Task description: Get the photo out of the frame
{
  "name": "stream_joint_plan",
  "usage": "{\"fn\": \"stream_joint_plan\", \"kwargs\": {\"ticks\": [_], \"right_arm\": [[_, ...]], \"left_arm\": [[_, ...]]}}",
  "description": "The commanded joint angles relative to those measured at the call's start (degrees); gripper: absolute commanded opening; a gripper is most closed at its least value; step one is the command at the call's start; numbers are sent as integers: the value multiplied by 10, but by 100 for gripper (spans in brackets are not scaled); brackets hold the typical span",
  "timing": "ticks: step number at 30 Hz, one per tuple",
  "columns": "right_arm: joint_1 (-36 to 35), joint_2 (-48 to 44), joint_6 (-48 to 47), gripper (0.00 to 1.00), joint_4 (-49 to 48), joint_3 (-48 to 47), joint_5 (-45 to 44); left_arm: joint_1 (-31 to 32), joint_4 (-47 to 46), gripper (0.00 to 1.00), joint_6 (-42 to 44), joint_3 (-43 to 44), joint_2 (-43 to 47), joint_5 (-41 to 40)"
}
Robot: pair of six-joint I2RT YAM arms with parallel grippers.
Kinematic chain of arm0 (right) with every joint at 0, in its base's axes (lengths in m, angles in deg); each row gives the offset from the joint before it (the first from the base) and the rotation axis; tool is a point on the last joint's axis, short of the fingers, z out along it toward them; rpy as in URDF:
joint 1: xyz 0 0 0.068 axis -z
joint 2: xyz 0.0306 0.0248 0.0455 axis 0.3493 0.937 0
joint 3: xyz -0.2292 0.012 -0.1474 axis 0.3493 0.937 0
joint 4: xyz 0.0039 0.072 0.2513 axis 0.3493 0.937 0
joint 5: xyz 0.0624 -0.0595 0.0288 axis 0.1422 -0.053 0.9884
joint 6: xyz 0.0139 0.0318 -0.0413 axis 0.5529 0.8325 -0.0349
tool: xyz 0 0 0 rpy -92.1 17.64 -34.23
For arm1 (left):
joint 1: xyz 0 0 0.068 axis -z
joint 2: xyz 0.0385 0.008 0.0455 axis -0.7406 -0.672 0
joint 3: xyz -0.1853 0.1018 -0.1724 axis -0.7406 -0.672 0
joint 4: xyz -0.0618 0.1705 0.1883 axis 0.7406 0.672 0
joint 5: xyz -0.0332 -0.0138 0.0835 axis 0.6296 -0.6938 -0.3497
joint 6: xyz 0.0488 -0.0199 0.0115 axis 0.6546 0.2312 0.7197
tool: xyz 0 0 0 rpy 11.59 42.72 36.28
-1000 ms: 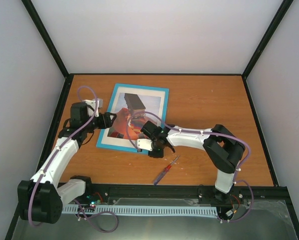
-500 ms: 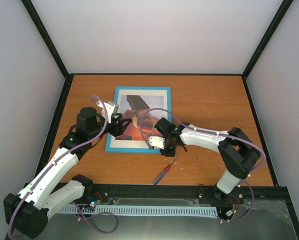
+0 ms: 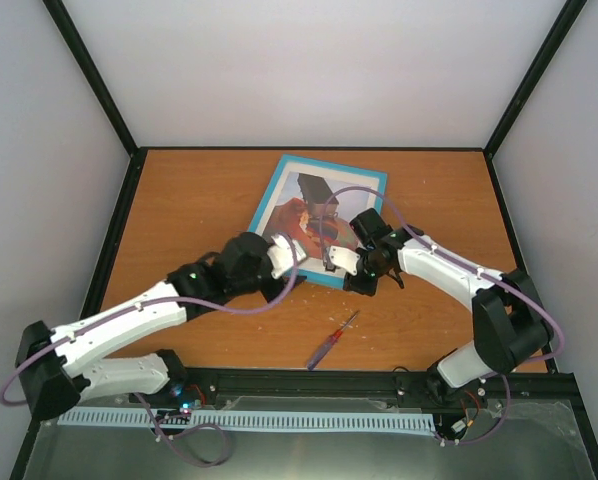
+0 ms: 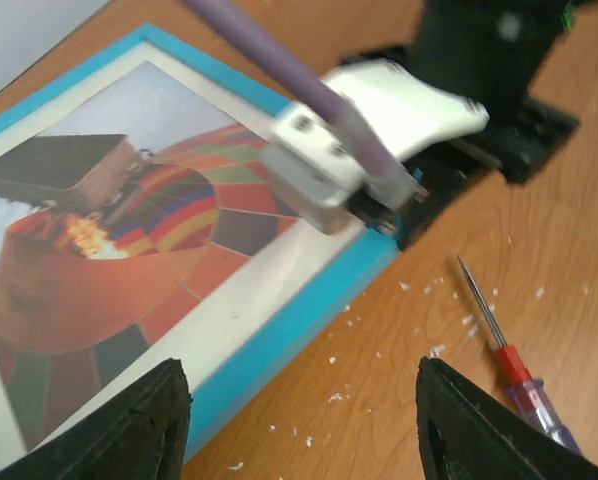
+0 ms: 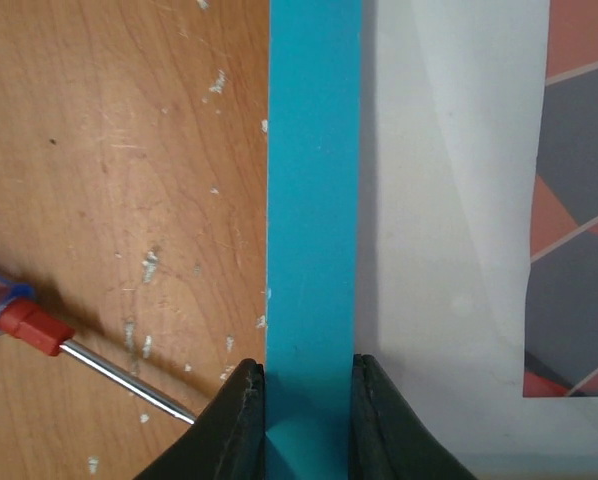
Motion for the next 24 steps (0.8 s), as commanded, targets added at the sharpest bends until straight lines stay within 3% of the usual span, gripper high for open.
{"fn": "stream_joint_plan", "kwargs": {"ticks": [1,7,13,18,24], "right_arm": [[1,-37,-4,3,19,-15,63],[1,-39,5,3,58,-30,111],[1,-36,22,3,94,-57,149],[1,-43,30,3,106,-67,156],[1,-50,38,3,120,-68,178]], "left_arm": [[86,-22,62,111,-7,-26,-124],[126,-109,62,202,-24,-68,-160],[149,-132,59,284,-40,-115,-172],[163,-221,59,346,-94,-111,-215],[164,-251,62,385,-110,-118,-248]]}}
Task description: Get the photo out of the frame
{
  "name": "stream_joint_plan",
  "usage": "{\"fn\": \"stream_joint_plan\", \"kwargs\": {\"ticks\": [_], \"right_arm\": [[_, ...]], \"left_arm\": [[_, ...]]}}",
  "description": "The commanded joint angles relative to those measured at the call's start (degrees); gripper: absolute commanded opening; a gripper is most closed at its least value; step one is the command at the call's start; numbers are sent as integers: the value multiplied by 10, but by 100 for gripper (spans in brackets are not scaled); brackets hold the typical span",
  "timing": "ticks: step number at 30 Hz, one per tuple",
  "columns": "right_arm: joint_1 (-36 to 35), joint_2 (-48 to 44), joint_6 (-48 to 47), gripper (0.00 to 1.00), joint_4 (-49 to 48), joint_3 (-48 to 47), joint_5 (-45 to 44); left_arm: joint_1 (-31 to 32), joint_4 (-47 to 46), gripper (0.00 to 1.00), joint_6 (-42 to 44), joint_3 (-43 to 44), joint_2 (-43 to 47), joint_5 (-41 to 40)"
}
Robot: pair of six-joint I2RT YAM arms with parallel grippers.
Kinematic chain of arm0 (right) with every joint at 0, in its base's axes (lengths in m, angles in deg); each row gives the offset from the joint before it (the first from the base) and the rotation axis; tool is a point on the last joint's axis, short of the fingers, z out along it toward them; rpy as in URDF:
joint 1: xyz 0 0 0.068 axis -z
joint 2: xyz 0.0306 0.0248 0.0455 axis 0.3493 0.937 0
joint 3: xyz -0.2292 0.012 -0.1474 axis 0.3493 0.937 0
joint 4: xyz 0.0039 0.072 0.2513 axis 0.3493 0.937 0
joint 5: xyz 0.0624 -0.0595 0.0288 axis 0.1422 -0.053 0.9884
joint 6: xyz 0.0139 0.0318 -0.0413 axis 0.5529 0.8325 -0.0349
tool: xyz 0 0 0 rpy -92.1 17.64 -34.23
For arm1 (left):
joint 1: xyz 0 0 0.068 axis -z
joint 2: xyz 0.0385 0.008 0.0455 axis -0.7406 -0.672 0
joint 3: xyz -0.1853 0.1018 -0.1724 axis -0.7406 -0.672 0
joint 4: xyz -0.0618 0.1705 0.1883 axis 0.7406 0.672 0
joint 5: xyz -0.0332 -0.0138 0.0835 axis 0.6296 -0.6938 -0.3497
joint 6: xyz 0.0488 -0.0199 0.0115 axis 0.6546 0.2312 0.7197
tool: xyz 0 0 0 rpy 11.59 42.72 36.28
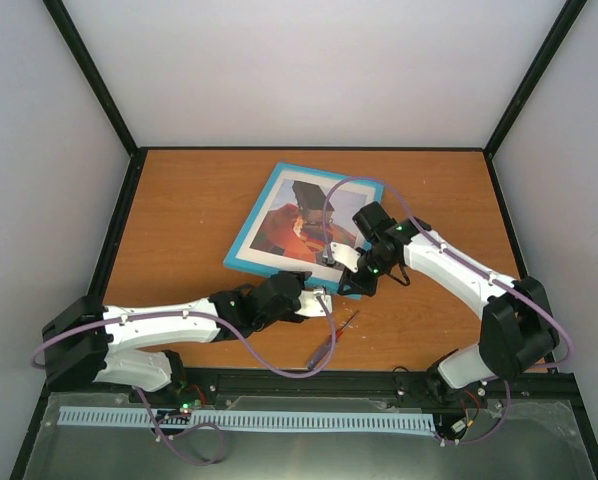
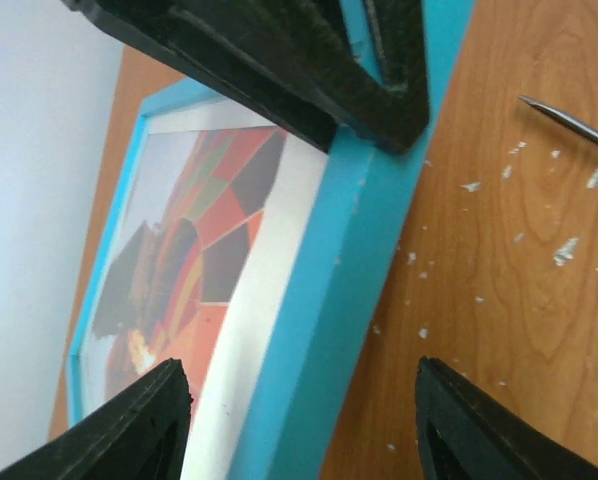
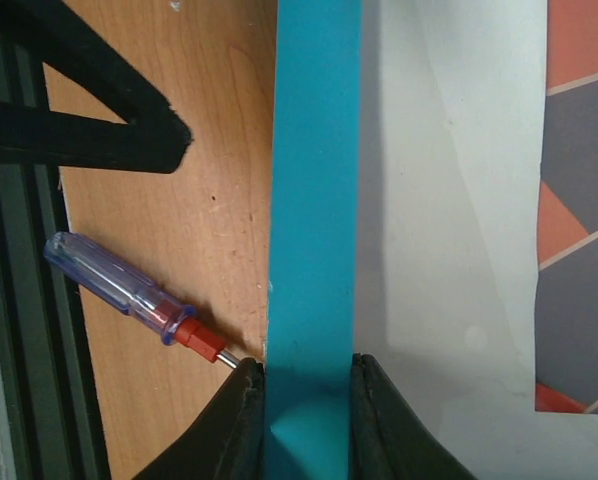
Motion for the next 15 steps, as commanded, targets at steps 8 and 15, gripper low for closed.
{"fn": "stream_joint_plan", "kwargs": {"ticks": [8,15], "right_arm": [[0,-25,23,3,40,-25,112],[0,-27,29,3,46,-35,113]], "left_arm": [[16,-85,58,110,-19,-9,-60],[19,-19,58,104,-3,27,-15]]}}
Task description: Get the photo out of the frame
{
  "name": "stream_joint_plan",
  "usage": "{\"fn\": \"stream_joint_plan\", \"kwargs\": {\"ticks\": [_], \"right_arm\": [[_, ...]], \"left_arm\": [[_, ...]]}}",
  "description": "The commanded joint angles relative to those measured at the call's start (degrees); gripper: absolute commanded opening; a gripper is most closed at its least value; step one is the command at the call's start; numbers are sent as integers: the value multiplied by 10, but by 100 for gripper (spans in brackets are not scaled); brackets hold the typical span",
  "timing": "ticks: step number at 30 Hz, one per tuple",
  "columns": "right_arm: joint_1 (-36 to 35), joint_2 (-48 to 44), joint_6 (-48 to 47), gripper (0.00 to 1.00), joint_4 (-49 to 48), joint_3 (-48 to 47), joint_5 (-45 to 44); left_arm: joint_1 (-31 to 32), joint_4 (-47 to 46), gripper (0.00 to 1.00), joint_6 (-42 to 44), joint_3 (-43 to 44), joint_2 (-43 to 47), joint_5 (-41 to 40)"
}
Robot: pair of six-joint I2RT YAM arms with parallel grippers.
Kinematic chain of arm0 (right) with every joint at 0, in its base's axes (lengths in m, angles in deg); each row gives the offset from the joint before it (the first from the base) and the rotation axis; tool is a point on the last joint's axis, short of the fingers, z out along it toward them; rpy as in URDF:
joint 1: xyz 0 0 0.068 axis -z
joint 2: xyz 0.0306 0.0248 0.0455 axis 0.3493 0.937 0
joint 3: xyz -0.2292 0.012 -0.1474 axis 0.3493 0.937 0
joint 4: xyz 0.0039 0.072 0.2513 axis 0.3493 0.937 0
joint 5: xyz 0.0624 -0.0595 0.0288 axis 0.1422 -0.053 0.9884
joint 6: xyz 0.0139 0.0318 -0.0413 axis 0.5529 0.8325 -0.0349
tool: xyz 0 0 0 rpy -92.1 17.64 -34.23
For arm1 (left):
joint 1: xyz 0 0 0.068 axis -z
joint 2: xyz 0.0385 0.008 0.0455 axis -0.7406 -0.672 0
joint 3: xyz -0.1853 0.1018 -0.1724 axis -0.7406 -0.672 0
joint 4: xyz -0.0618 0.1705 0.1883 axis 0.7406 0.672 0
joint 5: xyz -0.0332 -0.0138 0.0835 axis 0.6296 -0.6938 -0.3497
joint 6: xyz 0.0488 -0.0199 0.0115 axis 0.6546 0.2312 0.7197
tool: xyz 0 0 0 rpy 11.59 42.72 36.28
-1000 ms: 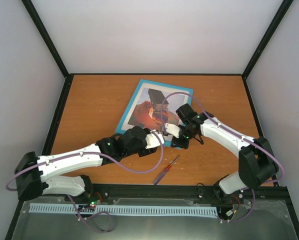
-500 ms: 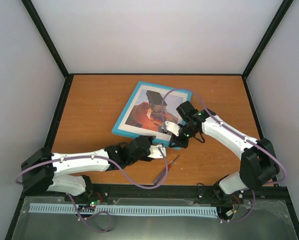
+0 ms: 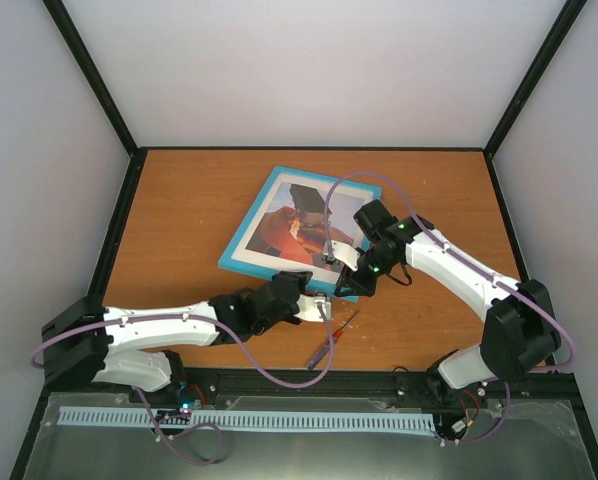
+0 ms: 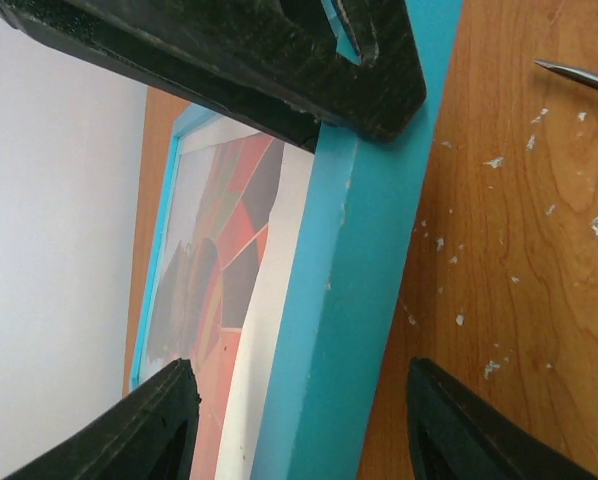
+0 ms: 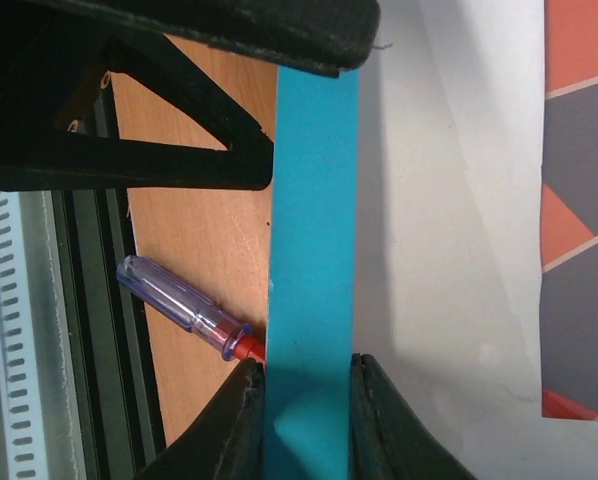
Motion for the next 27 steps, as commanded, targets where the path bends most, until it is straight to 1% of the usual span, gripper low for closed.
{"fn": "stream_joint_plan", "kwargs": {"ticks": [1,5,9,14,18,21,26,27], "right_arm": [[0,-18,6,3,20,-22,60],[0,-18,12,3,23,-29,70],[0,-19,13,3,31,-37,75],[0,-20,15,3,37,-41,78],[0,-23,19,3,40,-41,88],[0,-26,23,3,41,-40,96],[0,-32,33,3,40,-42,96],[0,-35,37,6,40,-46,91]], "left_arm": [[9,36,58,12,17,30,23],[9,27,56,31,4,2,-38],[9,-16,53,62,-4,-9,-78],[9,-40,44,82,-6,-6,-97],[9,-60,42,104,-18,3,-108],[9,-65,39,106,-19,6,-112],[9,-51,23,90,2,1,-119],[9,-40,20,83,11,1,-119]]}}
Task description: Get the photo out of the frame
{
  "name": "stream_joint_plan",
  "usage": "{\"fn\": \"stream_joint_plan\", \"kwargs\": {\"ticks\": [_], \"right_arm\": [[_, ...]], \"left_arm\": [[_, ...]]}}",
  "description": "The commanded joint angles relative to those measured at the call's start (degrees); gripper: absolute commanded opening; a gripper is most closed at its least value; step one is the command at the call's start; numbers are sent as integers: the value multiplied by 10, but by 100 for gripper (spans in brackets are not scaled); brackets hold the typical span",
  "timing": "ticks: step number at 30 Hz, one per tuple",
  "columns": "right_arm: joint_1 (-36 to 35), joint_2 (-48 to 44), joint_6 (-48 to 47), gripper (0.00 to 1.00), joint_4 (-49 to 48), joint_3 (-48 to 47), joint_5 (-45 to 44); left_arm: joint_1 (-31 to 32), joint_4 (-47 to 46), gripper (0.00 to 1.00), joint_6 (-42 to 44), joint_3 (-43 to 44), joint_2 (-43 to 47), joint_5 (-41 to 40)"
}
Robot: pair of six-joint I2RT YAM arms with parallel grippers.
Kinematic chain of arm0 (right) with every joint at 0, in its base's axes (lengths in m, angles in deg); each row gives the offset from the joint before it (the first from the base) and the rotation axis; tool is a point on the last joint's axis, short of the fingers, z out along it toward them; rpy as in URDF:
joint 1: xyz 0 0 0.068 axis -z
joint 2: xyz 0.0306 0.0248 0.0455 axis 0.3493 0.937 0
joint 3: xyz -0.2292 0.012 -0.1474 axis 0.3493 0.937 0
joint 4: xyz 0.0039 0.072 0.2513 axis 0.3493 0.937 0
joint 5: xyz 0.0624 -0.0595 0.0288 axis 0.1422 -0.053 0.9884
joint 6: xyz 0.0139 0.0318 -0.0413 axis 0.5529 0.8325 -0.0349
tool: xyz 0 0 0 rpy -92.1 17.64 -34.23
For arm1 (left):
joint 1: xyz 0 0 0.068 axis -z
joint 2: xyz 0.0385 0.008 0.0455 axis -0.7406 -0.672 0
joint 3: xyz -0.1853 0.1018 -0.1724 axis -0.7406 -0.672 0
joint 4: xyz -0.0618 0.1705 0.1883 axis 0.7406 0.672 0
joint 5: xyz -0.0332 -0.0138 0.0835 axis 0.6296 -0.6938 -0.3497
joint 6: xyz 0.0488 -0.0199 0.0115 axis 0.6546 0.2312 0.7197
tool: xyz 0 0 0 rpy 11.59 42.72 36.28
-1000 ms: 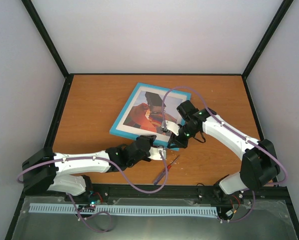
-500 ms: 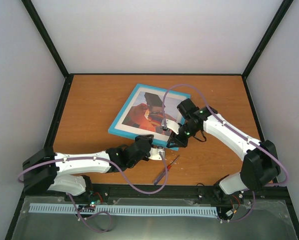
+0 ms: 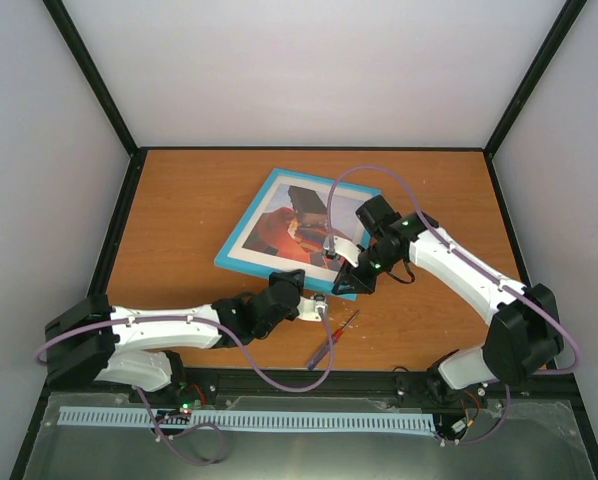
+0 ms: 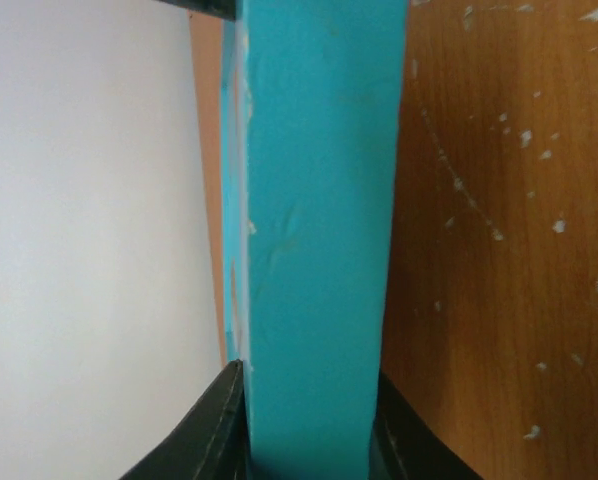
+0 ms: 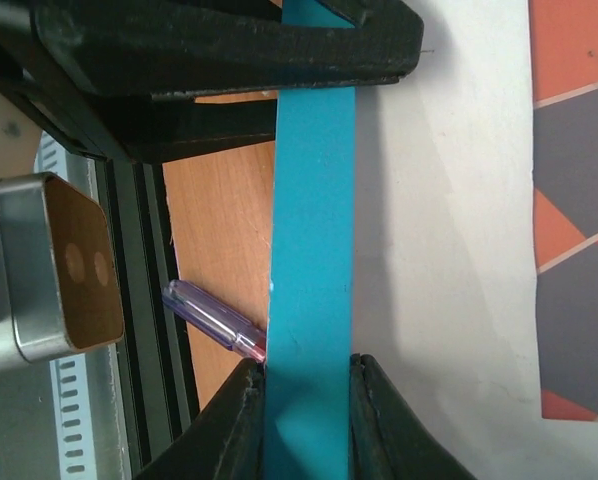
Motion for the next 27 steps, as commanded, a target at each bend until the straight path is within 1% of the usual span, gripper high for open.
{"fn": "stream_joint_plan", "kwargs": {"ticks": [1,2,4,5,9,12,18,23,27], "right_arm": [[-2,-28,15,13,20,-29,47],[-2,-31,15,32,26,-41,38],[-2,-41,8,55,44,-66,8],[-2,-48,2,58,59,-81,-12],[0,-83,-40,61,110,-143,-69],[0,-121,-84,61,139,-175,-105],[0,-183,-187,58,144,-157,-214],[2,-204,-206,59,120,-165,-232],[2,-200,-214,59,110,-175,-238]], "left_arm": [[5,9,18,-34,46,8,-16],[5,22,16,-40,59,10,-17],[5,43,12,-51,77,22,-11],[5,59,10,-57,88,30,-4],[4,123,5,-78,136,55,8],[0,205,2,-108,187,62,19],[-9,330,1,-177,287,76,60],[-9,405,1,-198,366,68,61],[-9,432,1,-195,411,72,63]]}}
